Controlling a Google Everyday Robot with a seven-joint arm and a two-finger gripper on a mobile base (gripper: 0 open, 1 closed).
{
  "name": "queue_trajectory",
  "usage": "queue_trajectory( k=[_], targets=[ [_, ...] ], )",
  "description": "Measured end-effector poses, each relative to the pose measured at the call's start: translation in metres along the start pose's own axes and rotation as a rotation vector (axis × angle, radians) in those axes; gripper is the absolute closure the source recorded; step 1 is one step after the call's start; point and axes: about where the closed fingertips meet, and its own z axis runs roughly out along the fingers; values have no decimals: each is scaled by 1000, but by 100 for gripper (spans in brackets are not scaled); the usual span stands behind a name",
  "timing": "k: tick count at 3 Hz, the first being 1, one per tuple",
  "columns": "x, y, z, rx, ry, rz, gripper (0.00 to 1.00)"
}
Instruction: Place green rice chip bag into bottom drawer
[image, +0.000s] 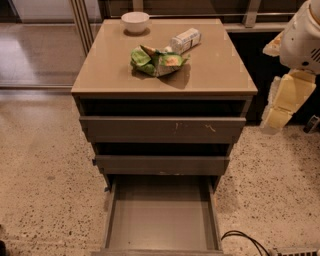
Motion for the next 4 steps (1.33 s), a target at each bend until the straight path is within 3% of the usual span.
queue_trajectory(
  k=[1,2,3,4],
  targets=[
    [-23,-19,19,-26,-55,-20,0],
    [-28,-22,20,-15,-59,-23,0],
    [-41,-40,19,33,-72,-40,0],
    [-57,-73,22,84,-103,-43,0]
  ],
)
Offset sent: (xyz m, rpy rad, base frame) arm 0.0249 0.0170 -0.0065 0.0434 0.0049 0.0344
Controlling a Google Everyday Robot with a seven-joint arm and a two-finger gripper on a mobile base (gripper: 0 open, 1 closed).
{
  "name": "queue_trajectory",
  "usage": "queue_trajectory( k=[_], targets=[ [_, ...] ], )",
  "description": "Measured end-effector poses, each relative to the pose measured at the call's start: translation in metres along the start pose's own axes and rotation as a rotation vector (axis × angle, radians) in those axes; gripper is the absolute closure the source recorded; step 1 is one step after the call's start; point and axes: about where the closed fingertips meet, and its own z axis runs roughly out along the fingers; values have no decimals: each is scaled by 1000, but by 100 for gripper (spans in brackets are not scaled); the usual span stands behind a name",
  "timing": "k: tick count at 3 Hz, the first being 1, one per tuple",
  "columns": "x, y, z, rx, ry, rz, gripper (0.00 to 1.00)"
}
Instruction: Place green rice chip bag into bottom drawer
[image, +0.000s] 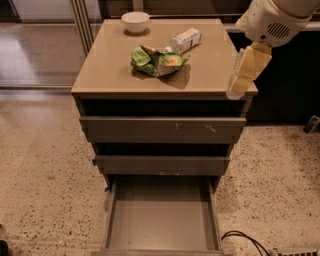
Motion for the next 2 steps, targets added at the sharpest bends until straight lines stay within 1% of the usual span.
queue_trajectory(
  k=[1,2],
  targets=[
    [-20,-37,17,19,-42,-8,0],
    [-33,-70,50,0,-64,25,0]
  ],
)
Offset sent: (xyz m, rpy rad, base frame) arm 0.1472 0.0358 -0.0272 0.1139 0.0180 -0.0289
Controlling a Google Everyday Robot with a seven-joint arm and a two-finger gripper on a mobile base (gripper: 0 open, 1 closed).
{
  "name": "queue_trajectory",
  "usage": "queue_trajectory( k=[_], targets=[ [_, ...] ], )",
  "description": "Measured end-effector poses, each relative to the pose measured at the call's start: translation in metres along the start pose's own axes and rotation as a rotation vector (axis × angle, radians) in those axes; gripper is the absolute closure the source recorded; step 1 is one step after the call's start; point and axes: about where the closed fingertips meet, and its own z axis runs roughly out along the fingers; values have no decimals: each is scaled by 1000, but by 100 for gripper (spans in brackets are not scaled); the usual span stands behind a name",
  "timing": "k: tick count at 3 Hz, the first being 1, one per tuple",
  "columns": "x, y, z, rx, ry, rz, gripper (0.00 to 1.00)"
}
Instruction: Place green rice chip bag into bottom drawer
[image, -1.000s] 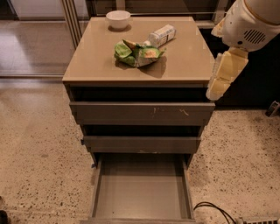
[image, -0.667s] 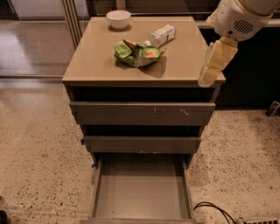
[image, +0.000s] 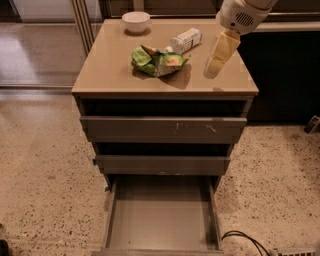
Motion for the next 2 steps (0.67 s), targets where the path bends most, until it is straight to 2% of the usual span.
queue_trajectory(
  k=[1,2],
  targets=[
    [-16,-21,38,-41,-19,26,0],
    [-35,-33,69,-62,-53,44,0]
  ],
)
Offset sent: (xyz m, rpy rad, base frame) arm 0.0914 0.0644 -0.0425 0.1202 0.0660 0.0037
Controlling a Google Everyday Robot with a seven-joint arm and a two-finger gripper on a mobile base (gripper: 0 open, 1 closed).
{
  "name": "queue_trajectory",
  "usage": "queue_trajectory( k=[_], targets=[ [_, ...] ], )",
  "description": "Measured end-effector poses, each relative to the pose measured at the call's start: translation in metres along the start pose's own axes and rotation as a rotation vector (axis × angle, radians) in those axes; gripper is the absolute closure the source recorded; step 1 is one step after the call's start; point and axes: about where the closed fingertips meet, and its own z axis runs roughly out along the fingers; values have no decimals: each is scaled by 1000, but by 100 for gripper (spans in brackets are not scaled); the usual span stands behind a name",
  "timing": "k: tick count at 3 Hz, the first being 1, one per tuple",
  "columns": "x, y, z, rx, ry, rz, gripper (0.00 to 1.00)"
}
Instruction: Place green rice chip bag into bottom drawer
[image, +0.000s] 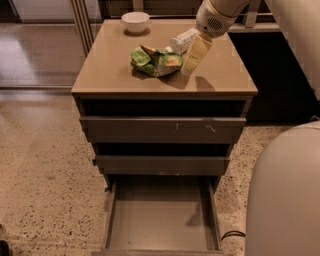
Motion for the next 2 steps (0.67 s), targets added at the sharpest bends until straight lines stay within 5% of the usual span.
queue_trajectory(
  k=[2],
  targets=[
    [-8,-1,11,-6,-17,-7,0]
  ],
)
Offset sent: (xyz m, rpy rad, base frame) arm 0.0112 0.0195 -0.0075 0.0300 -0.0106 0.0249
